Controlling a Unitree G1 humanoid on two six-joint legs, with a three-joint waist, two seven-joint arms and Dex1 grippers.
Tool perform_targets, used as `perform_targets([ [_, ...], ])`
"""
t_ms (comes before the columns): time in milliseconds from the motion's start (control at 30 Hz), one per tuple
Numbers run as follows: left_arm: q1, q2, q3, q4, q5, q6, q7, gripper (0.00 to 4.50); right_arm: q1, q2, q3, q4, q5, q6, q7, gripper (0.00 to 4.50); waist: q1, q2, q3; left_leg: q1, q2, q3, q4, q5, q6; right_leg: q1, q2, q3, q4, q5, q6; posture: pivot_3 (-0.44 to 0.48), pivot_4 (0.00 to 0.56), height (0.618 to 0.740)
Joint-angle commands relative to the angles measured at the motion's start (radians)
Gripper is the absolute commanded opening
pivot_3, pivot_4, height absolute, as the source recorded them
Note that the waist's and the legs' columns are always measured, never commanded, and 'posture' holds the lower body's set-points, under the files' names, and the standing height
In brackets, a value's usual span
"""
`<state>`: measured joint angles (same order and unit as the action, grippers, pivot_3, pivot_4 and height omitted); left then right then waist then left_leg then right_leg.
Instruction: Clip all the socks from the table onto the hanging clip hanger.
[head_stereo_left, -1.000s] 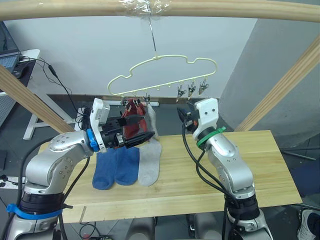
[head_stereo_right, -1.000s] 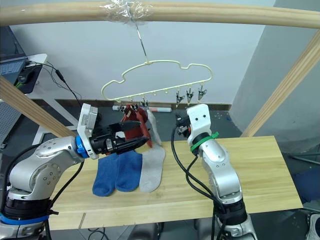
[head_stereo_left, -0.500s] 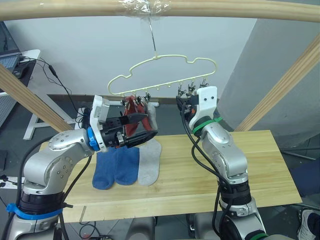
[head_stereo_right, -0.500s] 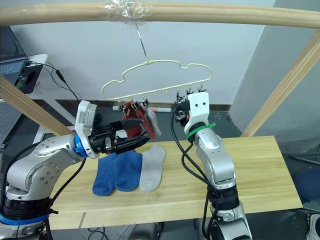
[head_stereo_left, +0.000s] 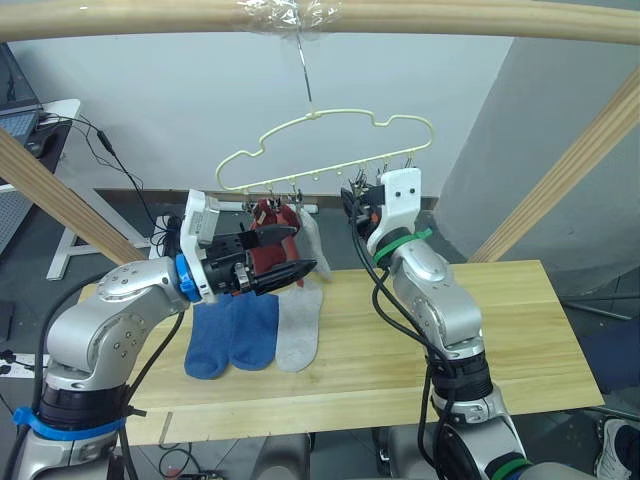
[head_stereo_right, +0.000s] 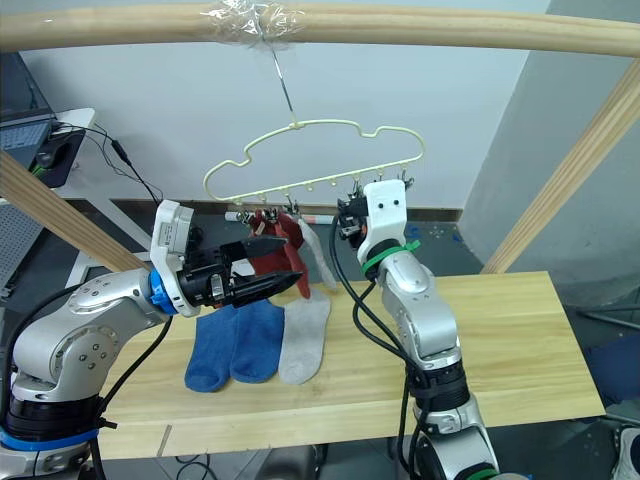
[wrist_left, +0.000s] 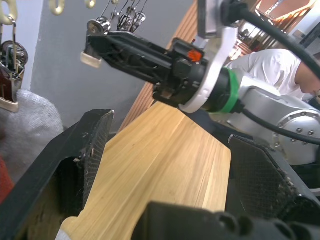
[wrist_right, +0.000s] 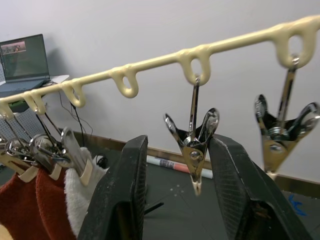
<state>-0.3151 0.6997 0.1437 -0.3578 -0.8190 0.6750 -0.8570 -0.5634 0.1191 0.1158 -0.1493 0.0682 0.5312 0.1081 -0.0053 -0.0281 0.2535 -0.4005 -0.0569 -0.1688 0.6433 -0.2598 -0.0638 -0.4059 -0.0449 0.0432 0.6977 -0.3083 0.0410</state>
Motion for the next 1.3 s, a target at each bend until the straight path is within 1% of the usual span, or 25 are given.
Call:
perform_targets([
  [33, -0.011, -0.008, 0.022, -0.049, -0.026, 0.002, 0.012, 4.22, -0.035, 0.0, -0.002, 0.003, 0.001, -0.053, -0.001, 1.91, 0.0, 0.0, 0.0, 0.0, 0.0, 0.0, 0.0, 0.0, 0.0, 0.0, 0.0, 0.0, 0.0, 0.0, 0.0, 0.138, 0.229, 0.74],
  [200, -0.022, -0.03, 0.035, -0.063, -0.07, 0.031, 0.05, 4.22, -0.056, -0.004, -0.012, 0.035, 0.002, -0.079, -0.003, 1.91, 0.0, 0.0, 0.0, 0.0, 0.0, 0.0, 0.0, 0.0, 0.0, 0.0, 0.0, 0.0, 0.0, 0.0, 0.0, 0.14, 0.23, 0.74],
  [367, -0.017, -0.031, 0.039, -0.08, -0.089, 0.038, 0.063, 4.22, -0.054, -0.001, -0.011, 0.036, 0.0, -0.09, -0.007, 1.91, -0.001, 0.0, 0.0, 0.0, 0.0, 0.0, 0.0, 0.0, 0.0, 0.0, 0.0, 0.0, 0.0, 0.0, 0.0, 0.139, 0.231, 0.74],
  [767, -0.032, -0.04, 0.033, -0.087, -0.11, 0.039, 0.078, 4.22, -0.054, 0.004, -0.011, 0.037, 0.001, -0.096, -0.013, 1.91, -0.001, 0.0, 0.0, 0.0, 0.0, 0.001, 0.0, 0.0, 0.0, 0.0, 0.0, 0.0, 0.0, 0.0, 0.0, 0.136, 0.233, 0.74],
  [1000, -0.033, -0.054, 0.036, -0.079, -0.095, 0.012, 0.076, 4.22, -0.05, 0.008, -0.011, 0.031, 0.005, -0.092, -0.016, 1.91, -0.001, 0.0, 0.0, 0.0, 0.0, 0.001, 0.0, 0.0, 0.0, 0.0, 0.0, 0.0, 0.0, 0.0, 0.0, 0.135, 0.234, 0.74],
  [1100, -0.035, -0.062, 0.038, -0.078, -0.084, -0.002, 0.079, 4.22, -0.049, 0.01, -0.015, 0.031, 0.009, -0.095, -0.016, 1.34, -0.001, 0.0, 0.0, 0.0, 0.0, 0.001, 0.0, 0.0, 0.0, 0.0, 0.0, 0.0, 0.0, 0.0, 0.0, 0.135, 0.234, 0.74],
  [1200, -0.032, -0.06, 0.038, -0.072, -0.077, -0.01, 0.076, 4.22, -0.051, 0.01, -0.019, 0.033, 0.011, -0.097, -0.017, 0.54, -0.001, 0.0, 0.0, 0.0, 0.0, 0.001, 0.0, 0.0, 0.0, 0.0, 0.0, 0.0, 0.0, 0.0, 0.0, 0.135, 0.234, 0.74],
  [1300, -0.033, -0.06, 0.036, -0.068, -0.068, -0.017, 0.075, 4.22, -0.052, 0.006, -0.021, 0.035, 0.012, -0.1, -0.015, 0.01, -0.001, 0.0, 0.0, 0.0, 0.0, 0.001, 0.0, 0.0, 0.0, 0.0, 0.0, 0.0, 0.0, 0.0, 0.0, 0.136, 0.232, 0.74],
])
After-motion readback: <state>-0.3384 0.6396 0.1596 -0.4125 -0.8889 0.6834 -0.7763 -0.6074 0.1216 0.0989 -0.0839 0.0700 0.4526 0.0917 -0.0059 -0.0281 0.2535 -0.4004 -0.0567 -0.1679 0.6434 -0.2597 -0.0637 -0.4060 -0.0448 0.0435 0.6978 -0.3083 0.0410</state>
